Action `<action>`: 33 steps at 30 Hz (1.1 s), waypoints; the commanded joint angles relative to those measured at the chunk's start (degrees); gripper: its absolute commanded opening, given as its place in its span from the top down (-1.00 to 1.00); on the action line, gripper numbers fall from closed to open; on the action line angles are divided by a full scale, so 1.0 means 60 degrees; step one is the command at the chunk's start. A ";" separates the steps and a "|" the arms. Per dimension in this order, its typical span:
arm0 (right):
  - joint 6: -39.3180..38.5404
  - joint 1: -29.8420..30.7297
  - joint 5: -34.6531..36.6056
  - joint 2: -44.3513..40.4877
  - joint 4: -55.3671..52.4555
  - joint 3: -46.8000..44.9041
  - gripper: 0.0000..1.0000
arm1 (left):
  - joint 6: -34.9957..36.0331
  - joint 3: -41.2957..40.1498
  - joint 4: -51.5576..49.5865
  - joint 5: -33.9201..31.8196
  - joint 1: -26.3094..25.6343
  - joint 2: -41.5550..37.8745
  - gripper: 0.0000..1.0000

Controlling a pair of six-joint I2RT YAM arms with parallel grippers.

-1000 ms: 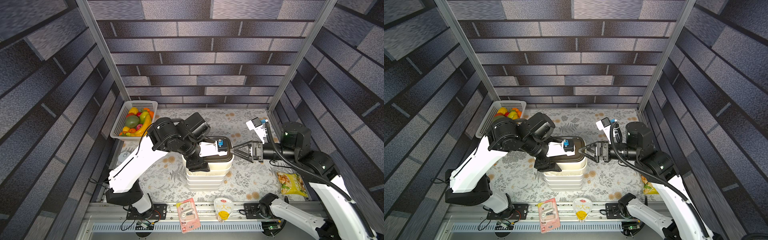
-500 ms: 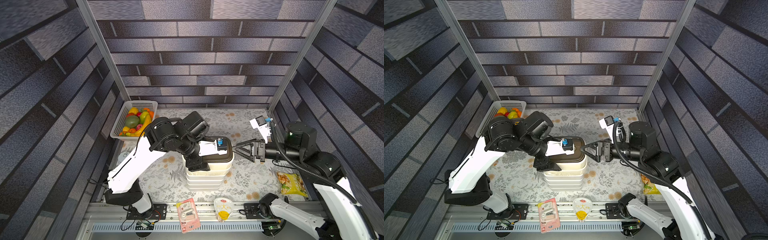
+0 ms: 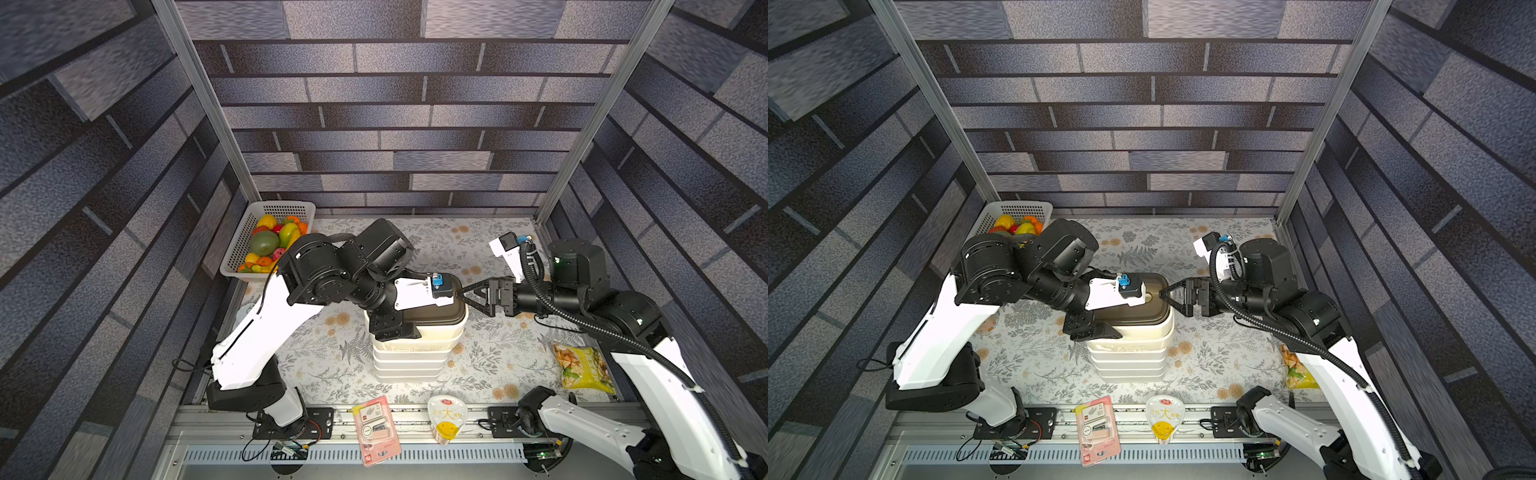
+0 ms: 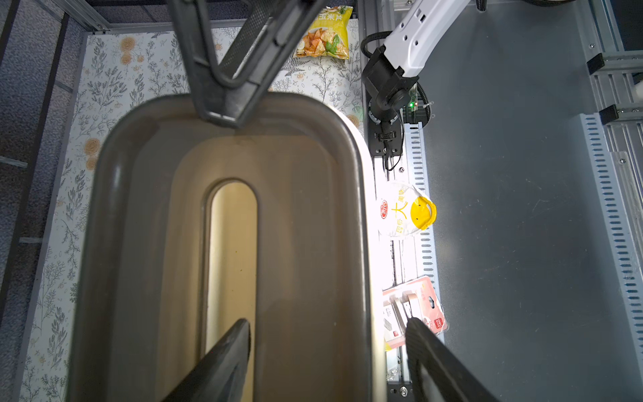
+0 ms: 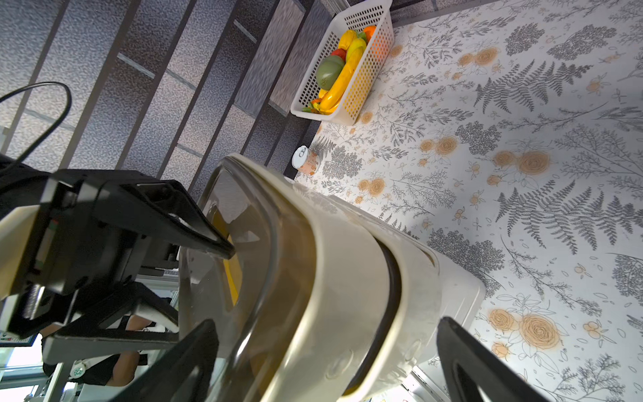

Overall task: Stack the tissue boxes
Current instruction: Place the tissue box at the tissue box.

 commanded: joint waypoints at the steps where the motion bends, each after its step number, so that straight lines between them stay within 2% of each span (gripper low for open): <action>1: -0.0187 0.0074 0.0567 0.0006 -0.0474 -0.0050 -0.98 | 0.0181 0.0167 -0.0917 -0.0068 -0.0078 -0.0007 -0.45; 14: -0.0225 0.0073 0.0674 -0.0083 -0.0536 -0.0094 -0.98 | 0.0123 0.0896 -0.0820 -0.0200 -0.0219 -0.0084 -0.46; 17: -0.0247 0.0084 0.0713 -0.0078 -0.0549 -0.0026 -0.98 | -0.0208 0.1183 -0.0504 -0.0694 -0.0209 -0.0291 -0.46; 20: -0.0260 0.0077 0.0671 -0.0138 -0.0467 -0.0018 -0.98 | -0.0881 0.1146 -0.0018 -0.1875 -0.0092 -0.0698 -0.47; 24: -0.0215 0.0075 0.0583 -0.0296 -0.0198 -0.0078 -0.98 | -0.2452 0.0571 0.0715 -0.2676 0.0848 -0.1576 -0.44; 28: -0.0197 0.0078 0.0286 -0.0268 -0.0158 -0.0113 -0.98 | -0.4368 -0.1706 0.2159 -0.3073 0.2114 -0.3333 -0.47; 31: -0.0029 0.0075 -0.0041 -0.0347 -0.0019 -0.0243 -0.98 | -0.5569 -0.3500 0.2511 -0.2489 0.3750 -0.4619 -0.49; 33: 0.0105 0.0076 -0.0158 -0.0499 0.0150 -0.0352 -0.99 | -0.6089 -0.4584 0.2478 -0.1575 0.4796 -0.5275 -0.48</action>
